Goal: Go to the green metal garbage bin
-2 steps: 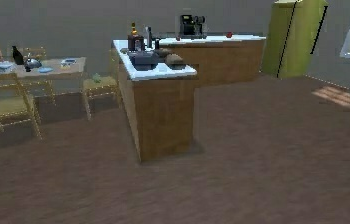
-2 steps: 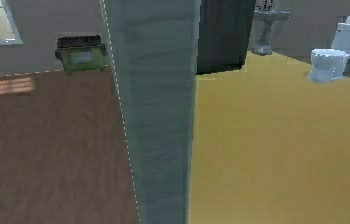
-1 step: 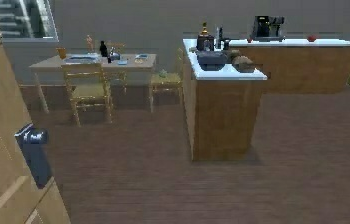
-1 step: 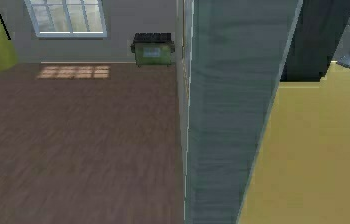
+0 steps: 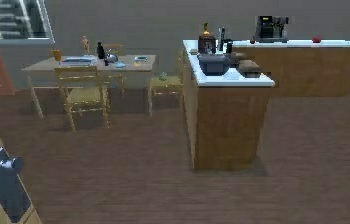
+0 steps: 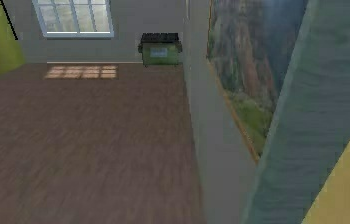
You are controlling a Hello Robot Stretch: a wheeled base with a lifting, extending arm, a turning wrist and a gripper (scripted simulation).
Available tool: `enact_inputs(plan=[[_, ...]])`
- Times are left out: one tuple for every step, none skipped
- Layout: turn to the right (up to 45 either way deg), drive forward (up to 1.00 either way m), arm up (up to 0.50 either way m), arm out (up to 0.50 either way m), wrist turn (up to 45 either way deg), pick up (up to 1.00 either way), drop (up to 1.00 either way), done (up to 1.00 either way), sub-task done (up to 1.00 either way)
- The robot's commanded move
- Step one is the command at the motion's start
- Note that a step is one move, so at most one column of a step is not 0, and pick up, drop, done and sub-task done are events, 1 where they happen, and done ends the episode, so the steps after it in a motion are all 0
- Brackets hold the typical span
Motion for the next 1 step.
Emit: enact_inputs(plan=[[45.0, 0.00, 0.00, 0.00, 0.0, 0.00, 0.00, 0.00, 0.00]])
